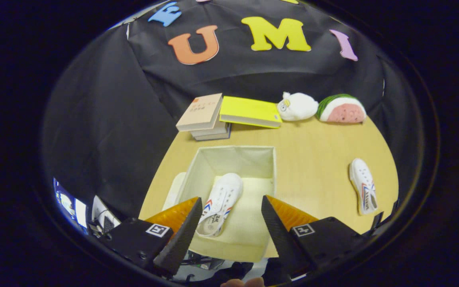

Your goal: Open the storage box then place both shoes into the box .Put the left shoe in first, then the right shoe, with the right side of both shoes facing outward in a uniform manner.

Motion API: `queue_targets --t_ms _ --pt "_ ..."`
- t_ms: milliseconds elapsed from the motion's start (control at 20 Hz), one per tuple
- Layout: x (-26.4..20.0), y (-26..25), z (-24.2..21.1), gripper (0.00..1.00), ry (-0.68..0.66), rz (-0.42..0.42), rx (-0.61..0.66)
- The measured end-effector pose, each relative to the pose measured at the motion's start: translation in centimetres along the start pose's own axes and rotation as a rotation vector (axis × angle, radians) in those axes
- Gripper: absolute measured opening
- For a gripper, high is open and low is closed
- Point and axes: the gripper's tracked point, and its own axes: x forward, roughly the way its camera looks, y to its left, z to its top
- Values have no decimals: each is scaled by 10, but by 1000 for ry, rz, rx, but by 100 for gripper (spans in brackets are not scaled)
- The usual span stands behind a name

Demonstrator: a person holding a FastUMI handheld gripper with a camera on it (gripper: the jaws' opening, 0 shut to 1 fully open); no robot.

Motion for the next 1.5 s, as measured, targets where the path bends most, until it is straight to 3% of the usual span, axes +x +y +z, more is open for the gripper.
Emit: queue_targets --t_ms 350,700,1150,1500 --pt "-60 -139 22 96 -160 -214 4" --pt "-70 -268 -7 97 -128 -321 70" --pt "8 -398 -51 97 82 -325 79" --pt "68 -434 -75 97 257 -269 39"
